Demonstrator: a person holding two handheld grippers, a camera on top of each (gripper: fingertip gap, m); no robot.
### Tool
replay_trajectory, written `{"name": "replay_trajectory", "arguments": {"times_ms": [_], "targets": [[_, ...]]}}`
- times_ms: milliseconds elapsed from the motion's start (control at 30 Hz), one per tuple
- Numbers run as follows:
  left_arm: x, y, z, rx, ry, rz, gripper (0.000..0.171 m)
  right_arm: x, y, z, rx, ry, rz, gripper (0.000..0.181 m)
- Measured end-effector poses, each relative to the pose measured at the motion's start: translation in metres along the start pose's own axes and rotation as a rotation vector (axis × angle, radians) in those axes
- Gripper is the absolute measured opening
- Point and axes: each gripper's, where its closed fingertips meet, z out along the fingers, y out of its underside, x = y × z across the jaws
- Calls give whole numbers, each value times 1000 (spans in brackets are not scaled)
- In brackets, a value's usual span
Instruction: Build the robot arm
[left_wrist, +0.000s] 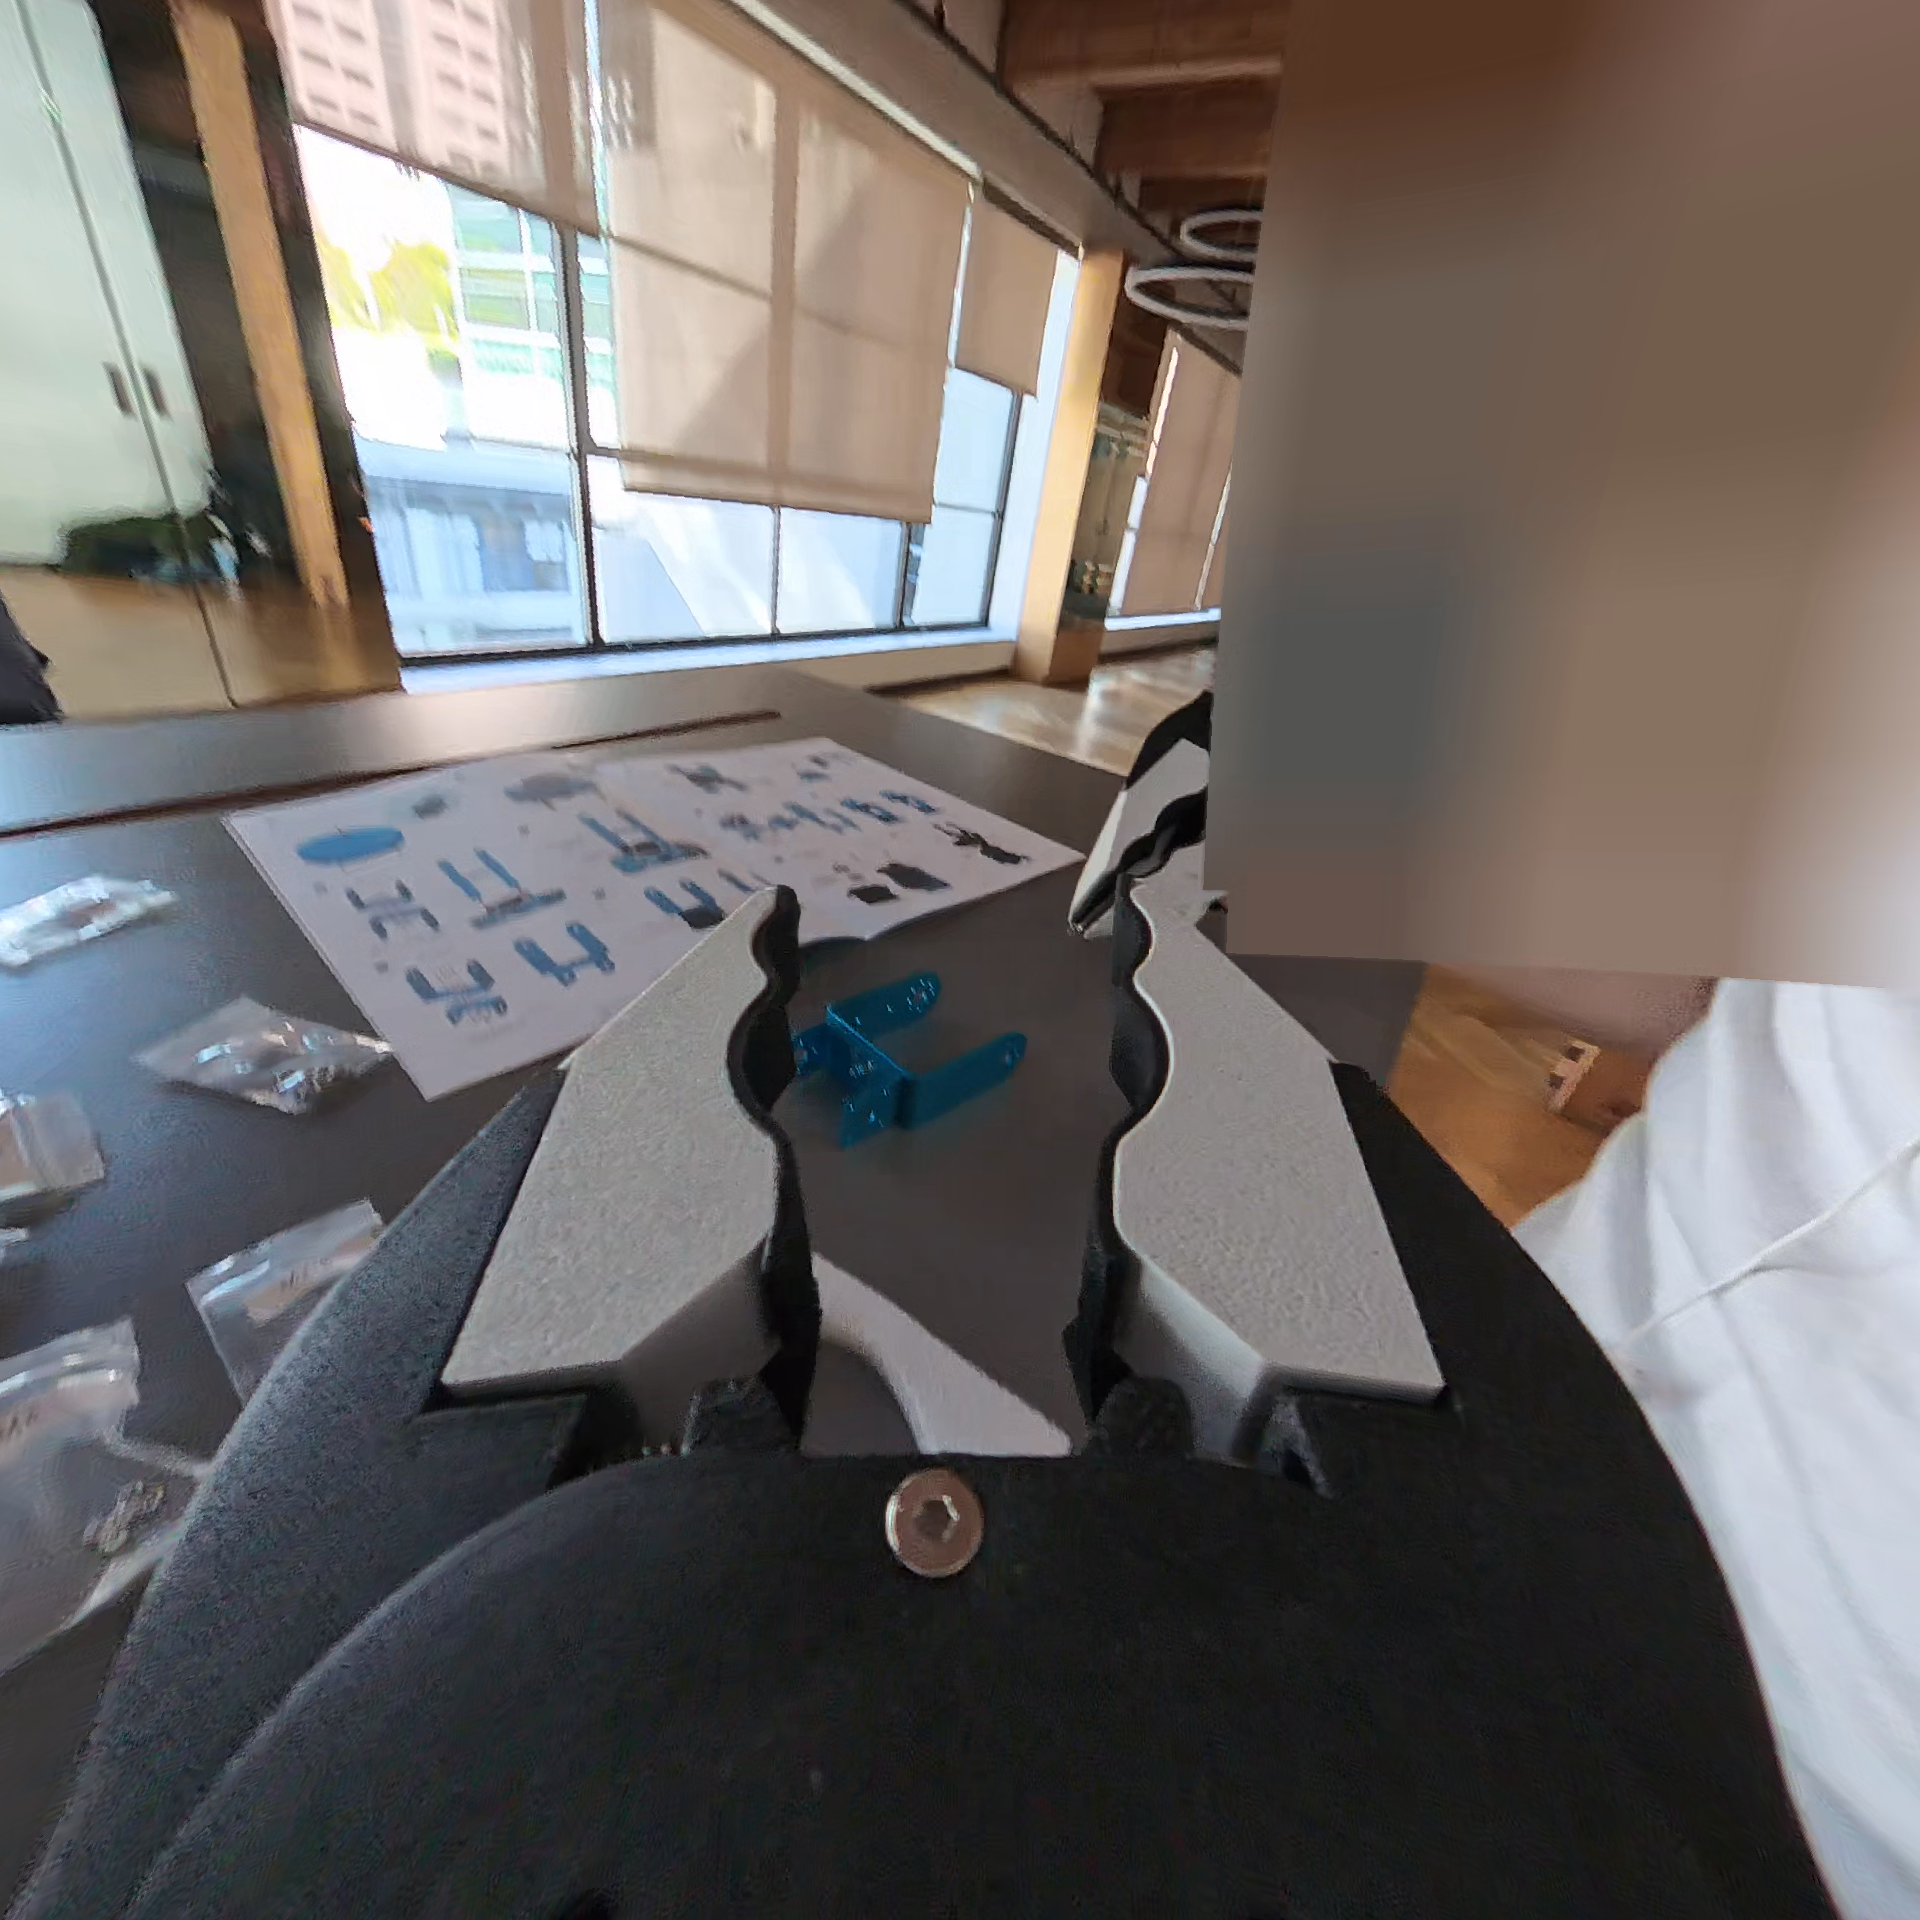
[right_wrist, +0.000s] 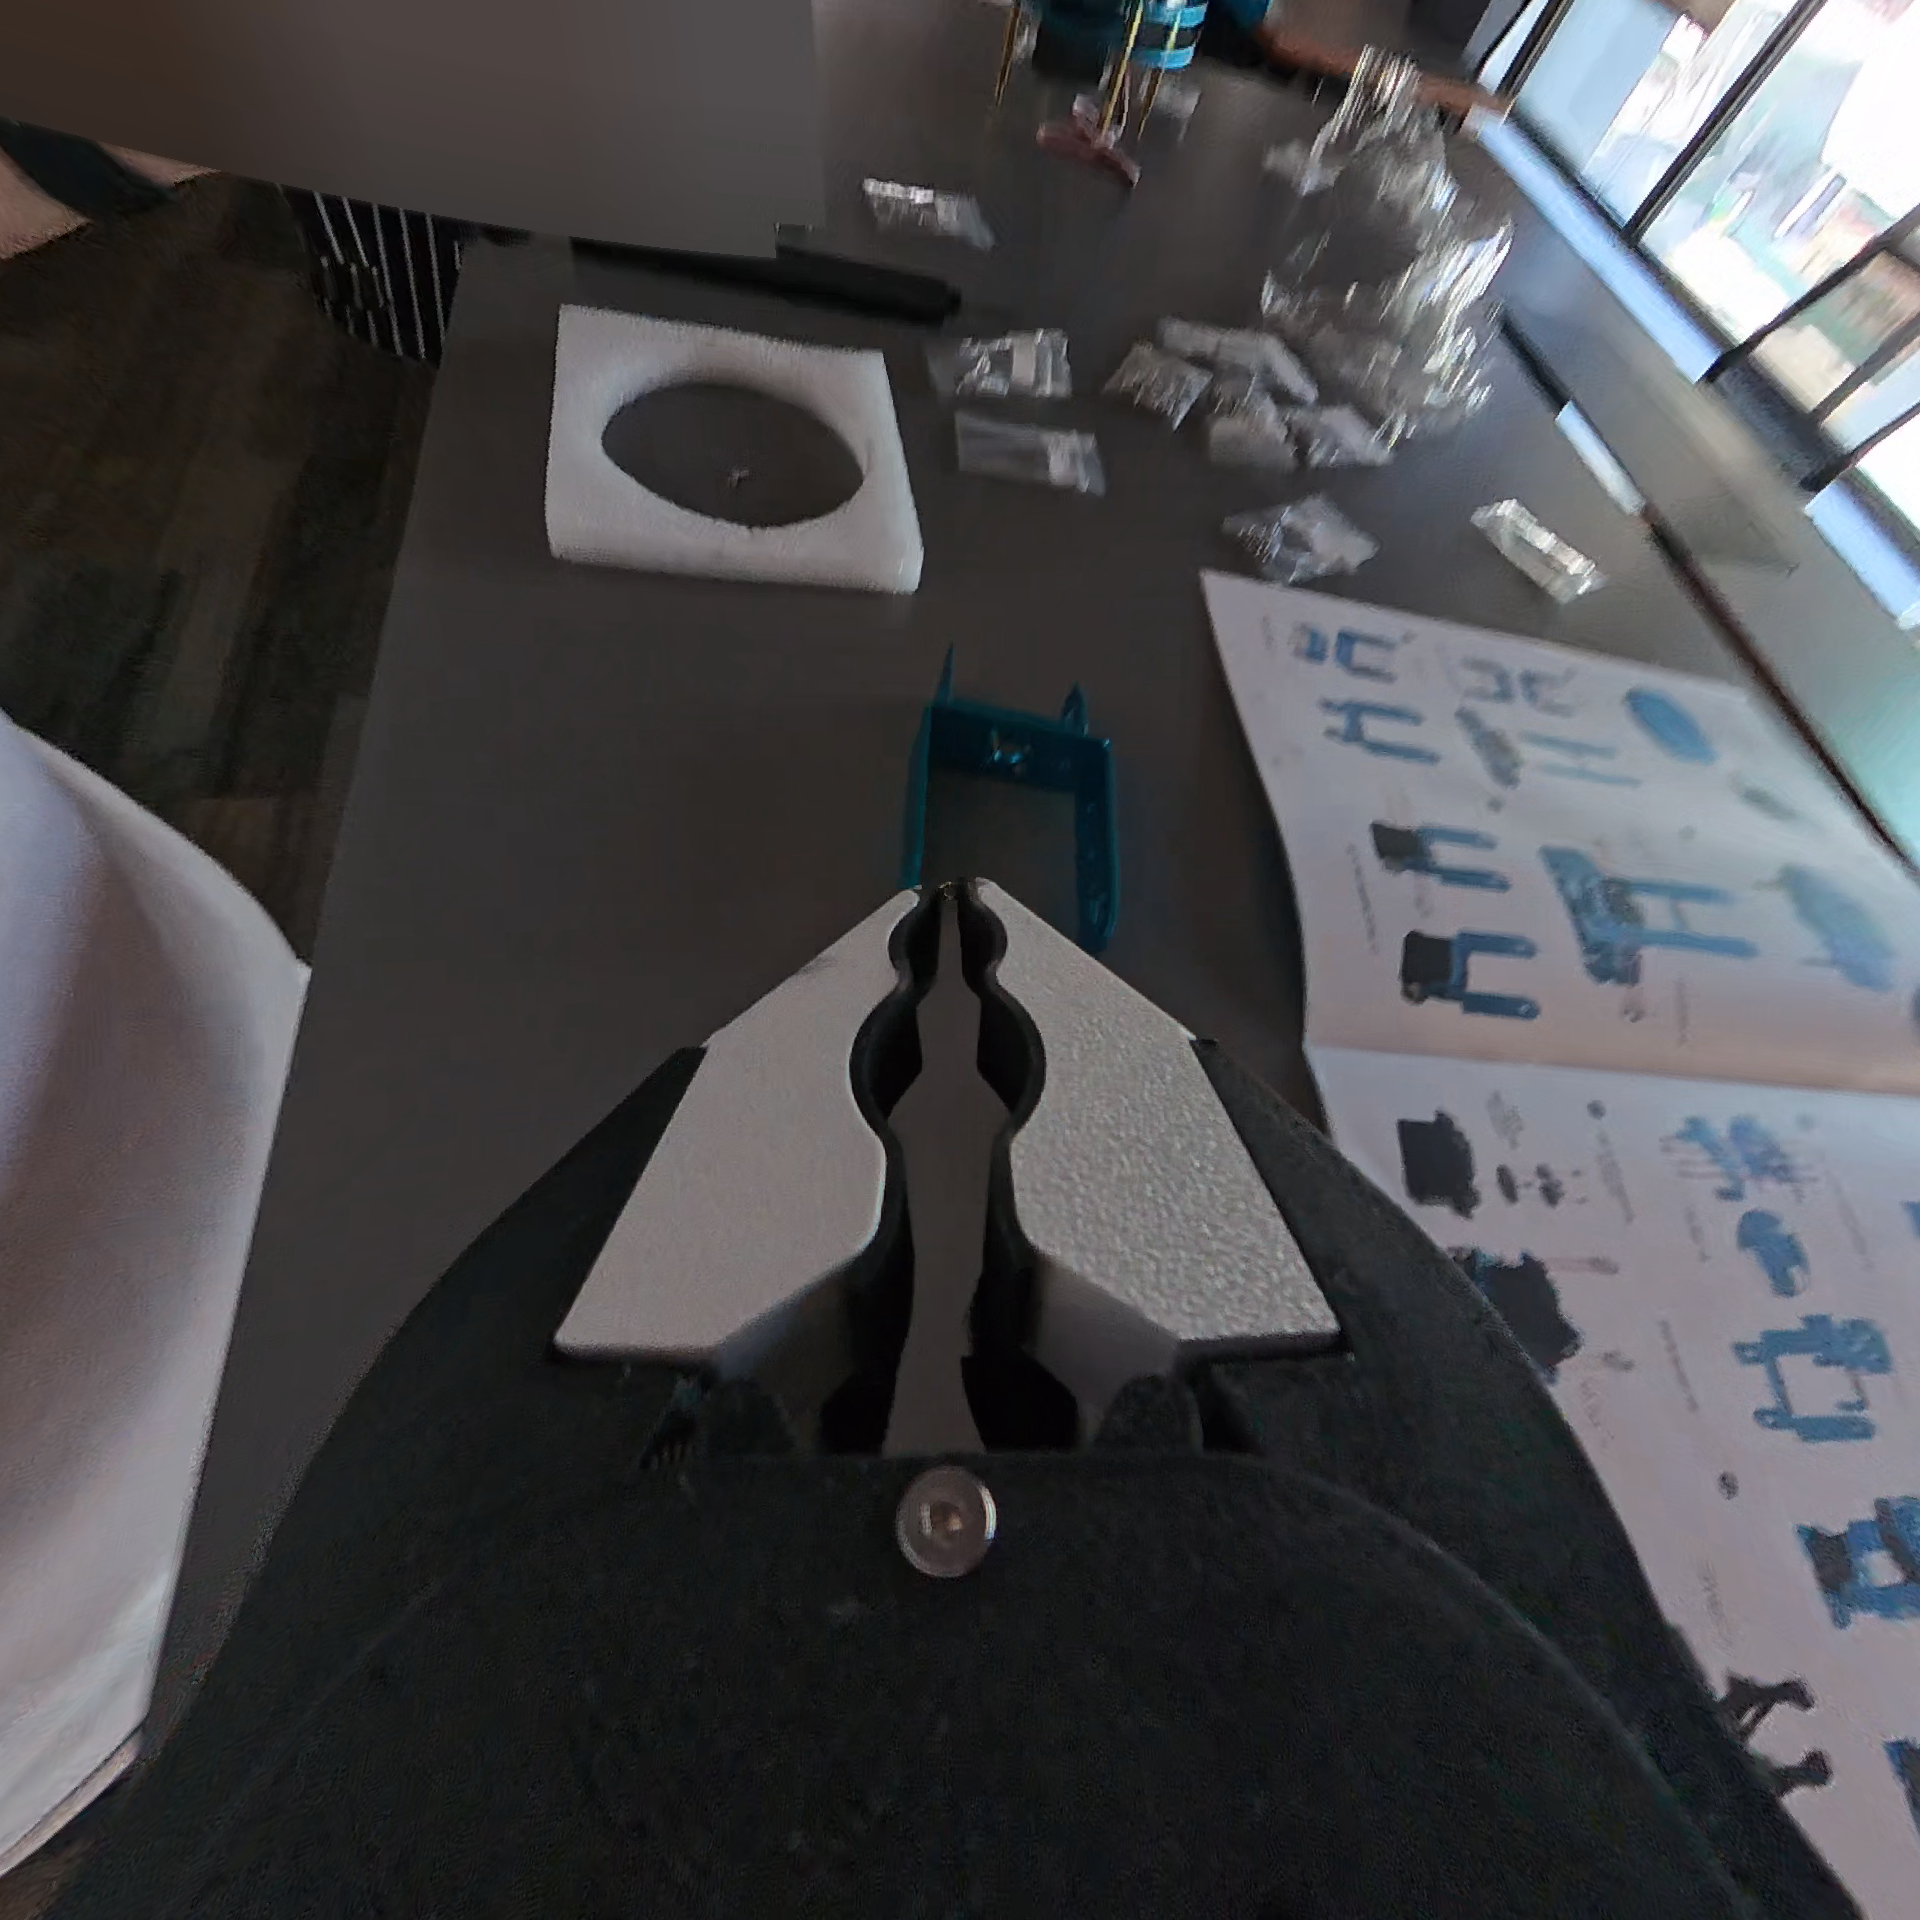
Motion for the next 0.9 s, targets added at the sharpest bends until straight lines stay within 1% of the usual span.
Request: {"name": "replay_trajectory", "arguments": {"times_ms": [33, 67, 100, 133, 167, 267, 333, 367, 467, 533, 600, 667, 700, 767, 800, 833, 900], "targets": [[2, 2, 6, 14, -7, 35, 56, 3, -3, 1, 22, 14, -32, 2], [5, 4, 13, 13, -2, 71, 56, 6, -5, 2, 40, 24, -57, 2], [6, 9, 21, -14, 8, 97, 65, 8, -6, 3, 51, 20, -76, 2], [7, 18, 30, -72, 21, 107, 73, 10, -8, 5, 61, 22, -101, 2], [8, 29, 37, -145, 48, 120, 77, 14, -9, 6, 75, 32, -127, 2], [4, 58, 54, -349, 127, 189, 83, 16, -15, 11, 132, 38, -200, 2], [-5, 70, 62, -448, 156, 275, 83, 15, -17, 18, 154, 38, -249, 1], [-9, 74, 66, -487, 183, 313, 81, 14, -18, 22, 159, 36, -273, 1], [-17, 87, 73, -601, 283, 380, 79, 14, -21, 33, 175, 58, -335, 1], [-20, 94, 77, -631, 360, 429, 79, 15, -23, 38, 181, 79, -345, 1], [-20, 101, 78, -632, 450, 445, 76, 19, -24, 42, 190, 120, -372, 1], [-19, 104, 80, -608, 523, 428, 76, 20, -23, 45, 177, 153, -392, 1], [-20, 106, 81, -618, 550, 411, 75, 18, -23, 47, 177, 156, -404, 1], [-24, 112, 83, -666, 581, 385, 79, 13, -22, 50, 174, 153, -450, 1], [-25, 113, 83, -687, 597, 376, 76, 14, -20, 51, 156, 155, -469, 1], [-26, 114, 84, -695, 607, 371, 77, 13, -18, 52, 154, 151, -489, 1], [-29, 113, 89, -690, 604, 365, 74, 10, -16, 53, 151, 119, -532, 1]]}}
